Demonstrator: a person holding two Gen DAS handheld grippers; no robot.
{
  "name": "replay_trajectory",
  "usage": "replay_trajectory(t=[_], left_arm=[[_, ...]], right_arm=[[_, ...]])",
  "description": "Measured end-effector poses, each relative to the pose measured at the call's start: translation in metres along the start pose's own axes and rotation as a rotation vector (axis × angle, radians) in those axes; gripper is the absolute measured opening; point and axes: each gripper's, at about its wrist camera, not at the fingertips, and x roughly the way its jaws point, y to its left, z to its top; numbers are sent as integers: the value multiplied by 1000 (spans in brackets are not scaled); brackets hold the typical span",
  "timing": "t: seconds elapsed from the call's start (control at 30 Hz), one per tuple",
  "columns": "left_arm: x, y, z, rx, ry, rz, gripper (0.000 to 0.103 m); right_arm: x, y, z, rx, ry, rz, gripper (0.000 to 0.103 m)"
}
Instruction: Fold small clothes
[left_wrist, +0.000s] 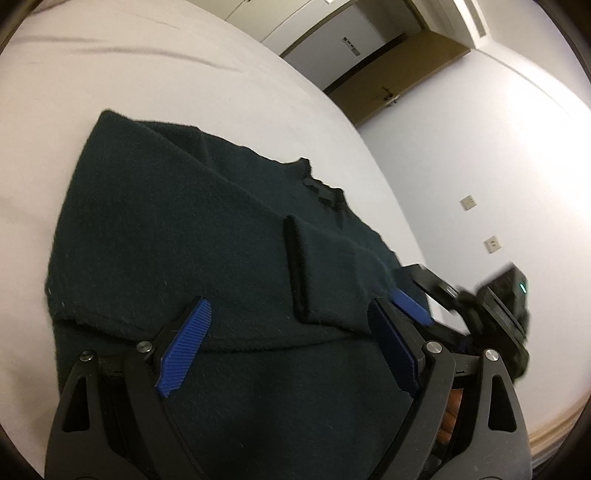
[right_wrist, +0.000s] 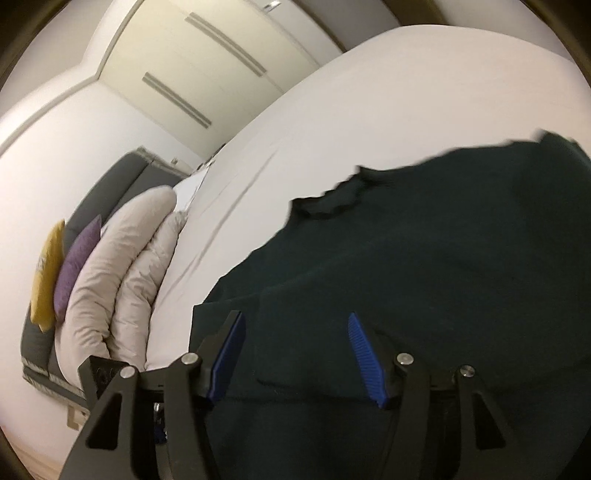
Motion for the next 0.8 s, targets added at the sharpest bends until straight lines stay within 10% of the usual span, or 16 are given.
replay_trajectory(t=[0.4, 0.57, 0.8], left_arm=[[82, -49, 35, 65, 230, 201, 82], [103, -61, 37, 99, 280, 316, 38], [101, -65, 40, 117, 270, 334, 9]], right_arm=[[-100, -101, -46, 268, -54, 103, 63], [-102, -125, -44, 362, -73, 142, 63], [-104, -132, -44, 396, -91, 171, 64]])
